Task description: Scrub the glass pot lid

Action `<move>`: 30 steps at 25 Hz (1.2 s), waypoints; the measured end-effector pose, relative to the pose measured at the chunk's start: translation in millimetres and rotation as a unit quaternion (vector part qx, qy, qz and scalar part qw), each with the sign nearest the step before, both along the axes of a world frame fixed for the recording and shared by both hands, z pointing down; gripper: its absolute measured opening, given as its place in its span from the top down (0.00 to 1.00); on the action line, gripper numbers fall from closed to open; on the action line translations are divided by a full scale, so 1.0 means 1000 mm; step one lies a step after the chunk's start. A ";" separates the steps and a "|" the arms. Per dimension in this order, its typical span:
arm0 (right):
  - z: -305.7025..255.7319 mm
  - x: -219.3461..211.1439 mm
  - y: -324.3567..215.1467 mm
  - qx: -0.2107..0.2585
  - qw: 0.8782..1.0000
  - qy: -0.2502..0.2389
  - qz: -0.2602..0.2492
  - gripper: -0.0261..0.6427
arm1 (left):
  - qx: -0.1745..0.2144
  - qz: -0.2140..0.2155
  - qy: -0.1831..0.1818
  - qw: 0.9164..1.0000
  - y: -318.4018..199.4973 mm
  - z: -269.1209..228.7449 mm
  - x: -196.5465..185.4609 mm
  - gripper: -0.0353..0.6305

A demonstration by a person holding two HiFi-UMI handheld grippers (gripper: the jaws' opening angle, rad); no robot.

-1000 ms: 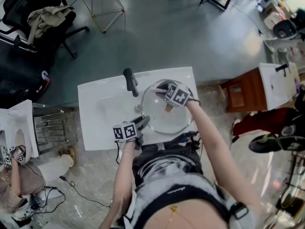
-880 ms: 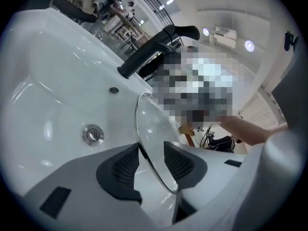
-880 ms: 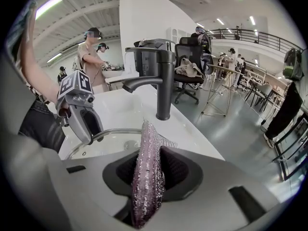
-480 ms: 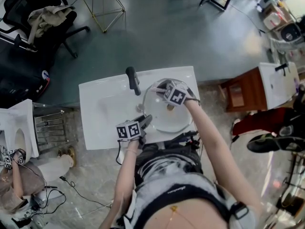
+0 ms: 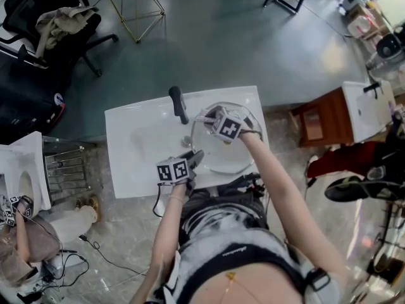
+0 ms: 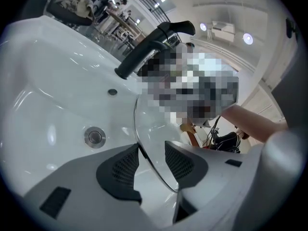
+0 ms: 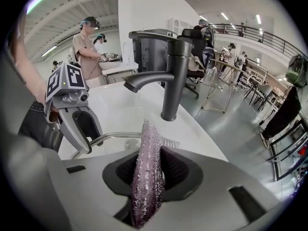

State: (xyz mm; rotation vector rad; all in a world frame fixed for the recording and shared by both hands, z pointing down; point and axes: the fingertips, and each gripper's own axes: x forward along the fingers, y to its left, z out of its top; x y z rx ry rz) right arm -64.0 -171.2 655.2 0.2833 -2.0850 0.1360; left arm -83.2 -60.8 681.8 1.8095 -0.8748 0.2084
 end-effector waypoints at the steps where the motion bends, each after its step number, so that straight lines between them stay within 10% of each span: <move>1: 0.000 -0.001 0.001 -0.001 1.000 0.000 0.001 0.82 | 0.000 0.000 -0.001 1.000 0.000 0.000 0.000 0.69; 30: -0.002 -0.023 0.043 -0.001 0.999 0.029 0.046 0.82 | 0.001 0.029 0.000 1.000 -0.001 -0.001 -0.001 0.68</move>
